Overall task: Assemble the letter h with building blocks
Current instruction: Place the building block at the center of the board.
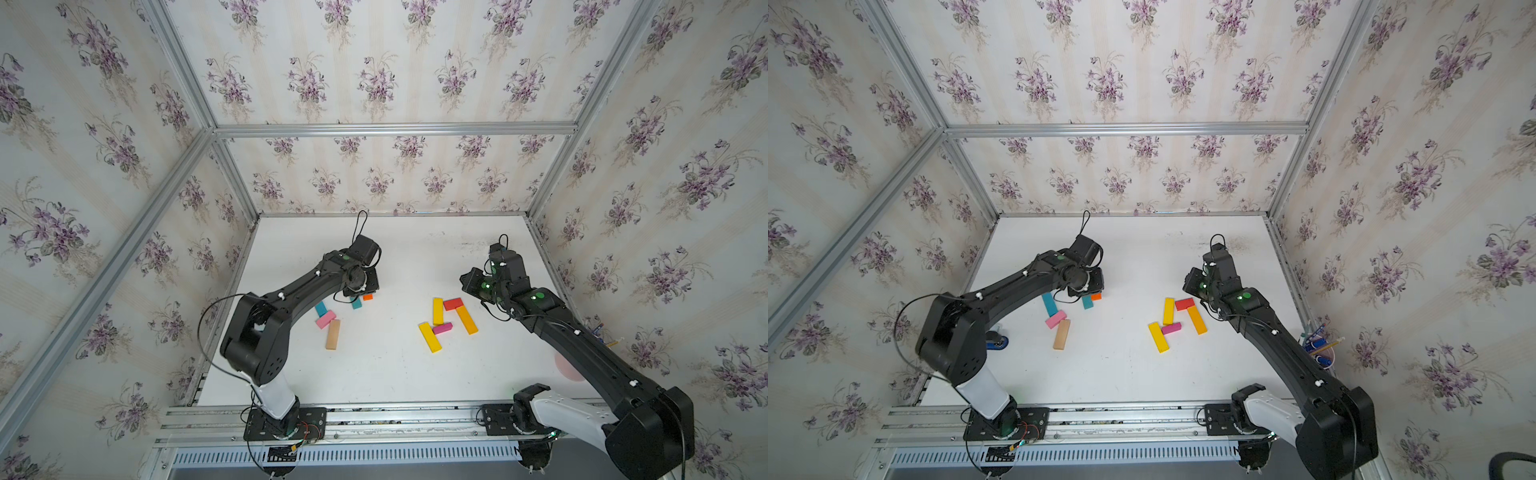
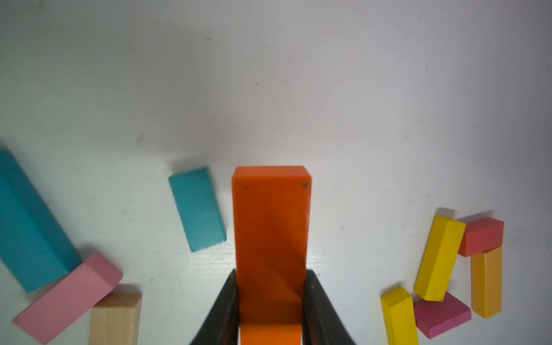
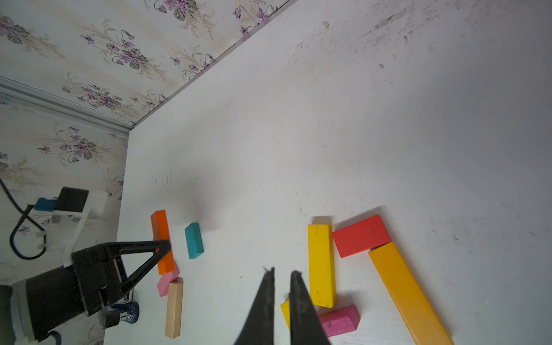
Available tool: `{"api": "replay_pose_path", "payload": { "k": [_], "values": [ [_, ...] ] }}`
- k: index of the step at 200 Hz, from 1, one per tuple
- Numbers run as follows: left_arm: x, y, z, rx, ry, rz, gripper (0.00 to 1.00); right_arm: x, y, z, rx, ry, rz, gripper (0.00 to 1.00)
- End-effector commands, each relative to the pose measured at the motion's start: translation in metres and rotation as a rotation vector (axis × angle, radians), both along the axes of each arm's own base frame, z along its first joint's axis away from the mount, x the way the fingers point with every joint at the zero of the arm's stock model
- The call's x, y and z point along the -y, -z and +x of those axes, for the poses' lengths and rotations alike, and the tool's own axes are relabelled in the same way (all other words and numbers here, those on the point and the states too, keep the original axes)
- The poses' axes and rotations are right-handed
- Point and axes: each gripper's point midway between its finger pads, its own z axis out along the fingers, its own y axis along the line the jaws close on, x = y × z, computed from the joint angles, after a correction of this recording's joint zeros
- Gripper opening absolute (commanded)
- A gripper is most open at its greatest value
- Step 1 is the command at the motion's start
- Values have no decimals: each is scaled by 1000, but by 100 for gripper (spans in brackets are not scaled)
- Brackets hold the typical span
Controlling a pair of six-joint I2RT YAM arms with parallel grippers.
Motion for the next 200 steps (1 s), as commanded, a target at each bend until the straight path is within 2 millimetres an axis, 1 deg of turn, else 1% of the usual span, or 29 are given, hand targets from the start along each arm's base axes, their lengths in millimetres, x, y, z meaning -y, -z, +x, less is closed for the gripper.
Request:
{"api": "replay_pose_path", "payload": {
  "k": [1,19,40,80,100,121,130,134,145,167,173,177,200],
  "values": [
    [15,19,22,-18,63,20,7,-3,-4,2,5,-6,15,13],
    [16,38,30,-55,63,60,5,-1,-7,0,4,-5,6,13],
    [10,51,27,-68,56,85,3,2,-10,-3,16,-2,1,14],
    [-12,64,17,-93,67,146,2,-2,-8,-6,12,-13,25,14],
    [-15,69,18,-105,67,147,3,-3,-6,-6,8,-16,33,14],
    [-11,71,20,-111,74,139,6,-2,-4,-6,6,-10,34,17],
    [-10,71,21,-114,74,138,11,-2,-4,-7,6,-8,34,18],
    [-10,71,21,-114,71,137,16,-2,-3,-7,5,-8,33,19],
    [-10,71,22,-113,66,135,32,-1,-3,-7,5,-4,31,23],
    [-12,69,20,-111,53,140,53,0,-6,-6,11,1,27,32],
    [-13,69,20,-110,48,141,54,0,-6,-6,12,3,28,35],
    [-13,68,19,-109,47,141,59,0,-6,-6,11,1,27,37],
    [-14,61,17,-102,29,131,69,-1,-8,-5,13,-1,28,45]
  ]
}}
